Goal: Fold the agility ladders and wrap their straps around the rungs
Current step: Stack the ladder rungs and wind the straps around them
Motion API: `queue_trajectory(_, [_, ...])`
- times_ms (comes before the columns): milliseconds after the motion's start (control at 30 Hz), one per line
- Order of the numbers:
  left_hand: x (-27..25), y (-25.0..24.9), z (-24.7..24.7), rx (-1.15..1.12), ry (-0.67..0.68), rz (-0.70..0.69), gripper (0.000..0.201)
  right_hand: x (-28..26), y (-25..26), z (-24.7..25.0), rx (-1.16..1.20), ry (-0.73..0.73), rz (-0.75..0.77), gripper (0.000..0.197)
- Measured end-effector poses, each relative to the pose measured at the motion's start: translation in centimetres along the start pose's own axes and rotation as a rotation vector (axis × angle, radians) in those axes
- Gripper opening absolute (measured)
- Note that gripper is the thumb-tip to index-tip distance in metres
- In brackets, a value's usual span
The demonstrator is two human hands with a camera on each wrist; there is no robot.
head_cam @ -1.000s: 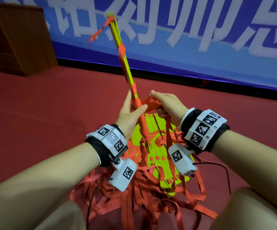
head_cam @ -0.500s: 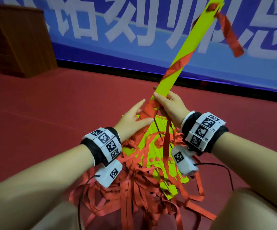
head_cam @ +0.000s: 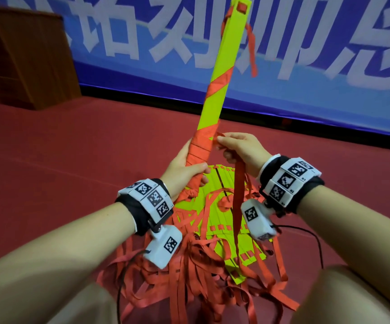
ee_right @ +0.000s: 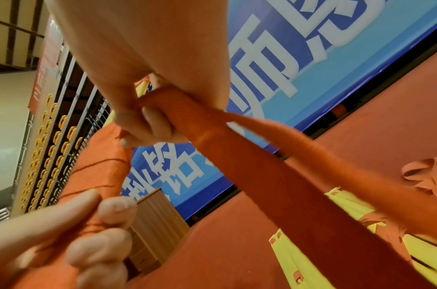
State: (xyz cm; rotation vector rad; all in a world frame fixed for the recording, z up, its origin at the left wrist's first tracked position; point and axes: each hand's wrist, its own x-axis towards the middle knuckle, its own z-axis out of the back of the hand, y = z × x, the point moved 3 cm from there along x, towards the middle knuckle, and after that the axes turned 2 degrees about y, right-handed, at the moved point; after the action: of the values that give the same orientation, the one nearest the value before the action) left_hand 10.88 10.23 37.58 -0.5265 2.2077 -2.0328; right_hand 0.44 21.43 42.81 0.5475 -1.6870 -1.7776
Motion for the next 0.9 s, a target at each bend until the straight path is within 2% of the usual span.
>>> queue_trajectory(200, [0.2,-0.6,1.9,0.026,-0.107,-0.031,0.032,0.4,-0.4,0.0,-0.266,-0.007,-0.017,0.023])
queue_trajectory(300, [0.2,-0.6,2.7,0.084,-0.115,-0.042,0.032,0.6,-0.4,0.3,-0.491,0.056,-0.017,0.026])
queue_trajectory(367, [0.2,-0.6,3.0,0.135,-0.110,-0.053,0.037,0.6,-0.6,0.5,-0.535,0.084,-0.070,0.030])
queue_trajectory(500, [0.5,-0.5,2.6,0.219,-0.115,-0.071,0.049,0.8,-0.6,0.5,-0.138,0.004,-0.168,0.032])
queue_trajectory(600, [1.1,-0.3,1.6,0.206,-0.165,-0.009,0.040,0.9,0.1,0.2,0.045,-0.052,-0.162,0.032])
queue_trajectory(733, [1.3,-0.5,0.1,0.162,-0.211,0.115,0.032,0.5,0.6,-0.4,0.004,-0.114,-0.081,0.033])
queue_trajectory(800, [1.2,-0.6,-0.4,0.210,-0.169,0.074,0.032,0.4,0.6,-0.5,0.003,-0.128,-0.080,0.032])
queue_trajectory(900, [1.1,0.1,-0.3,0.349,-0.081,0.031,0.058,0.5,0.1,-0.4,0.008,-0.152,-0.073,0.034])
